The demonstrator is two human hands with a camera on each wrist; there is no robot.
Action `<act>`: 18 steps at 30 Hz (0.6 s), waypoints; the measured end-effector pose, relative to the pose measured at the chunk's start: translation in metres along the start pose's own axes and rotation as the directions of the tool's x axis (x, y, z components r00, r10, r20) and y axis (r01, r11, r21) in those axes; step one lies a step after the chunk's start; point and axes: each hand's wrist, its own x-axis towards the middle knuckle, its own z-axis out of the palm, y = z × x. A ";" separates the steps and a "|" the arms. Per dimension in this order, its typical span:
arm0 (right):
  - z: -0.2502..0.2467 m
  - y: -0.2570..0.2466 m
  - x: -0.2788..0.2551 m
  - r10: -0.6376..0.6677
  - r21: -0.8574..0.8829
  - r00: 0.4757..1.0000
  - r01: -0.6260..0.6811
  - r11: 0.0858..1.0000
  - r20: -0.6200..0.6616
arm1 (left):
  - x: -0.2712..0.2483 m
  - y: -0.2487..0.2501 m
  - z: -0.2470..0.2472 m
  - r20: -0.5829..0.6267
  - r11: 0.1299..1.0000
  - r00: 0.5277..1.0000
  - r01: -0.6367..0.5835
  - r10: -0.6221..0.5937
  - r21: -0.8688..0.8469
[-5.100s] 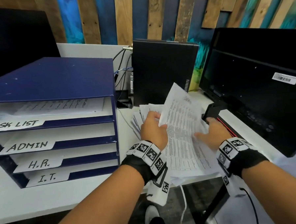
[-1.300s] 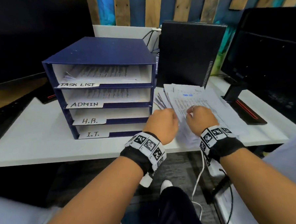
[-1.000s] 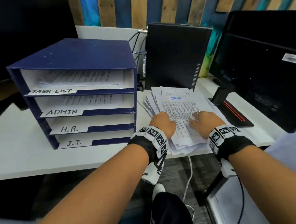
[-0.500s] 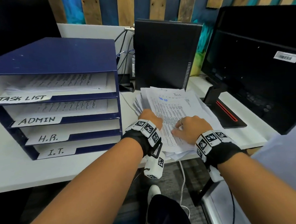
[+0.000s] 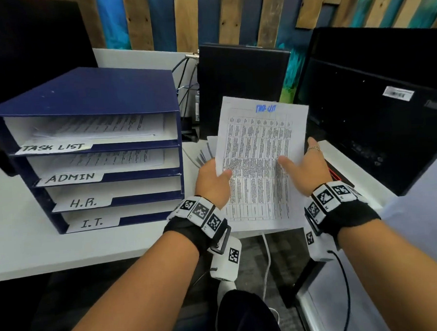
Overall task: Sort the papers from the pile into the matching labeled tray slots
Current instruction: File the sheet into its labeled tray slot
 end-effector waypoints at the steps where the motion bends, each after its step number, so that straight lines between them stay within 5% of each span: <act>1: -0.001 -0.003 -0.003 -0.004 0.085 1.000 0.005 0.996 -0.013 | -0.005 0.001 -0.005 0.003 1.000 1.000 0.006 -0.006 -0.009; 6: -0.007 -0.016 -0.028 0.010 0.404 0.995 0.032 0.914 -0.102 | -0.028 0.006 -0.034 0.001 0.994 1.000 0.022 -0.022 -0.112; 10: -0.006 -0.032 -0.056 -0.051 0.500 0.989 0.113 0.859 -0.137 | -0.050 0.008 -0.056 -0.026 0.974 0.997 0.059 -0.066 -0.217; 18: 0.018 -0.054 -0.120 -0.137 0.537 0.990 0.134 0.833 -0.035 | -0.090 -0.001 -0.099 -0.174 0.986 0.983 0.037 -0.066 -0.163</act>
